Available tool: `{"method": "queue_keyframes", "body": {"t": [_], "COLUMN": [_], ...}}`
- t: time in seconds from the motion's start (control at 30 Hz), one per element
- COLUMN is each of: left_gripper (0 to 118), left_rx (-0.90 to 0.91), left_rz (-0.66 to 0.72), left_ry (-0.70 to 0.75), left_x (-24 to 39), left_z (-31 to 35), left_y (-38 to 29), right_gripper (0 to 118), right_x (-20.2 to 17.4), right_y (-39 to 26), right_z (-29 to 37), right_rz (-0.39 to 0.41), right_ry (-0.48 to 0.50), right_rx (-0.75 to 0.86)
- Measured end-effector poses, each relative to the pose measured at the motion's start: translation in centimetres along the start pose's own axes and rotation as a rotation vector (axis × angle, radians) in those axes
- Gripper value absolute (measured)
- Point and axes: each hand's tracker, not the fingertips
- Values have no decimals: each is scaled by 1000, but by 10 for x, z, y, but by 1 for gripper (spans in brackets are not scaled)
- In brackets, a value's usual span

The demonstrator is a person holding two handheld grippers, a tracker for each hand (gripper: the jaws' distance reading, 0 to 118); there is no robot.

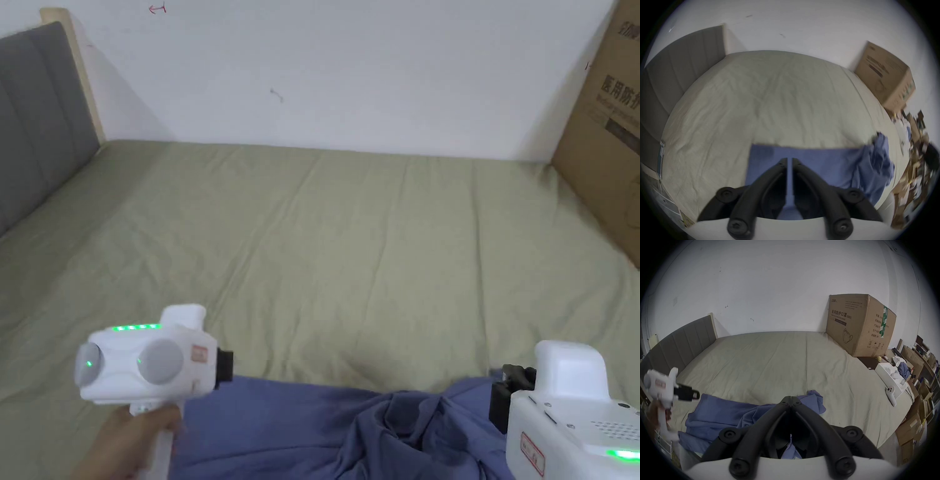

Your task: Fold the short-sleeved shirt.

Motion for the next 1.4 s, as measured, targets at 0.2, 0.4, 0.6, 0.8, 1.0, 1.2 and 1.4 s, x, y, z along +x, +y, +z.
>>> {"method": "queue_keyframes", "body": {"t": [0.2, 0.4, 0.6, 0.8, 1.0, 1.2, 1.4], "left_gripper": [51, 48, 1, 1, 1, 1, 1], "left_rx": [-167, -250, -288, -285, -219, -158, -134], "left_rz": [-43, -118, 85, -18, -51, -96, -109], "left_ry": [96, 89, 25, 23, -13, -11, 1], "left_x": [-15, -1, -27, -17, -11, 2, 5], "left_z": [-56, -98, -97, -75, -37, -15, -14], "left_y": [30, 1, 20, 25, 33, 36, 34], "right_gripper": [0, 0, 0, 0, 0, 107, 93], "right_x": [8, 20, 38, 53, 72, 108, 123], "right_y": [-9, -20, -21, -22, -9, 18, 26], "right_z": [-15, -27, -26, -25, -33, -97, -196], "right_rz": [-5, -32, -53, -114, -101, -132, -110], "right_ry": [-27, -41, -69, -79, -54, 70, 125], "right_rx": [-45, -100, -110, -115, -117, -252, -513]}}
